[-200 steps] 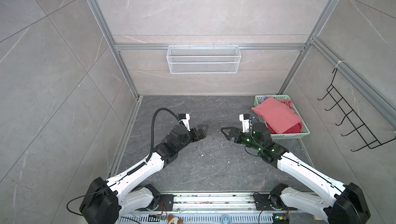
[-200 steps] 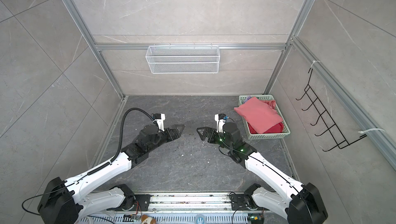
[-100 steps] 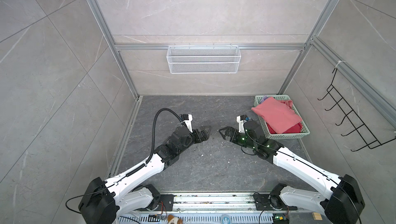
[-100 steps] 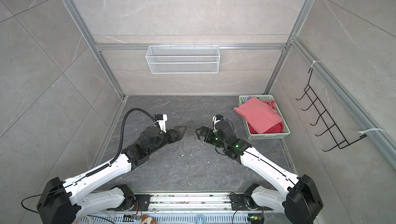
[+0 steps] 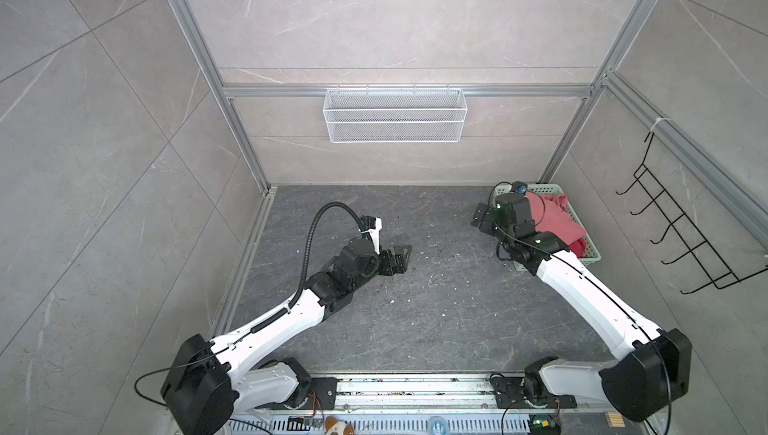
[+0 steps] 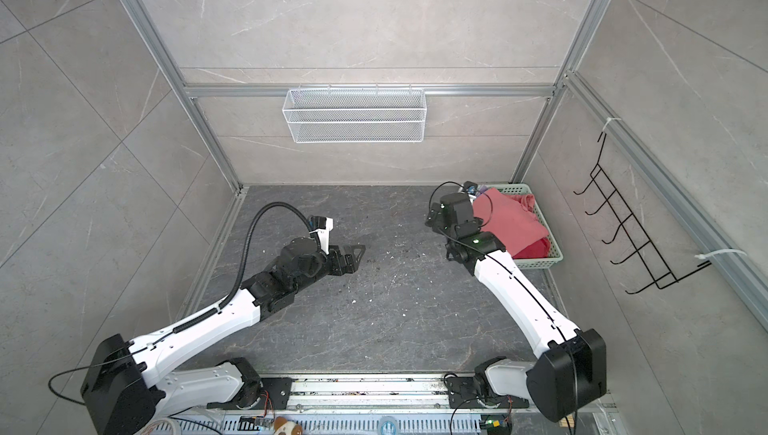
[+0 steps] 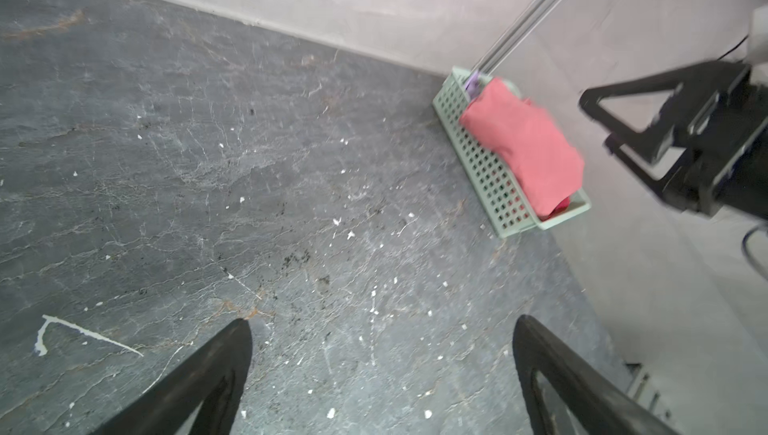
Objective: Fold and stack the t-shirts
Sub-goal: 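Reach the right gripper to the pink t-shirt while the left arm advances, then grasp the pink t-shirt top with the right gripper and pull it out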
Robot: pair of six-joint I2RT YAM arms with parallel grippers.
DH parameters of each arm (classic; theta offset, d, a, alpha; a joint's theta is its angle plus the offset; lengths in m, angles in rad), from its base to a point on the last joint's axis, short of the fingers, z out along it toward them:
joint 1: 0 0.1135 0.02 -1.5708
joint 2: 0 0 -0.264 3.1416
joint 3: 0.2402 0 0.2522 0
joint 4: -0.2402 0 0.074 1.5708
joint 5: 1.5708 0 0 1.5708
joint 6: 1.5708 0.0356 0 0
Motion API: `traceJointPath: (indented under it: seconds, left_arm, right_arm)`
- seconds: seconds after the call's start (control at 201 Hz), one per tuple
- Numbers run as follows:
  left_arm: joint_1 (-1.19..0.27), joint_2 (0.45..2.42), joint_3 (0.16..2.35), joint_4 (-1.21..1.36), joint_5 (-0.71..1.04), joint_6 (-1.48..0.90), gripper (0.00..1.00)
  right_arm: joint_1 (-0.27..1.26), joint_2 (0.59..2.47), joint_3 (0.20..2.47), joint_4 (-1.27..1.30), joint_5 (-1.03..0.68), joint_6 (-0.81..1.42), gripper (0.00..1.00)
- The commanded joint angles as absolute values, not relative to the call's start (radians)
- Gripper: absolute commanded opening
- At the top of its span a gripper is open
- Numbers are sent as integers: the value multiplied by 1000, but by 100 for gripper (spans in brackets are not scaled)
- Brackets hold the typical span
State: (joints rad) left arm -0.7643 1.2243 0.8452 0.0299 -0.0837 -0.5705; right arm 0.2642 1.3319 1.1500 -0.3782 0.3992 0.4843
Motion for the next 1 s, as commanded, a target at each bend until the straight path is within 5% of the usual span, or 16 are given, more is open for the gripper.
traceJointPath:
  seconds: [0.0, 0.343, 0.99]
  left_arm:
    - [-765, 1282, 926, 23, -37, -502, 100]
    - [-765, 1489, 1099, 34, 24, -465, 100]
    - [-772, 1748, 1402, -23, 120, -554, 99]
  right_arm:
    - [118, 1345, 1127, -406, 335, 459, 97]
    - [-313, 1448, 1045, -268, -13, 502, 89]
    - [-428, 1668, 1033, -81, -94, 454, 76]
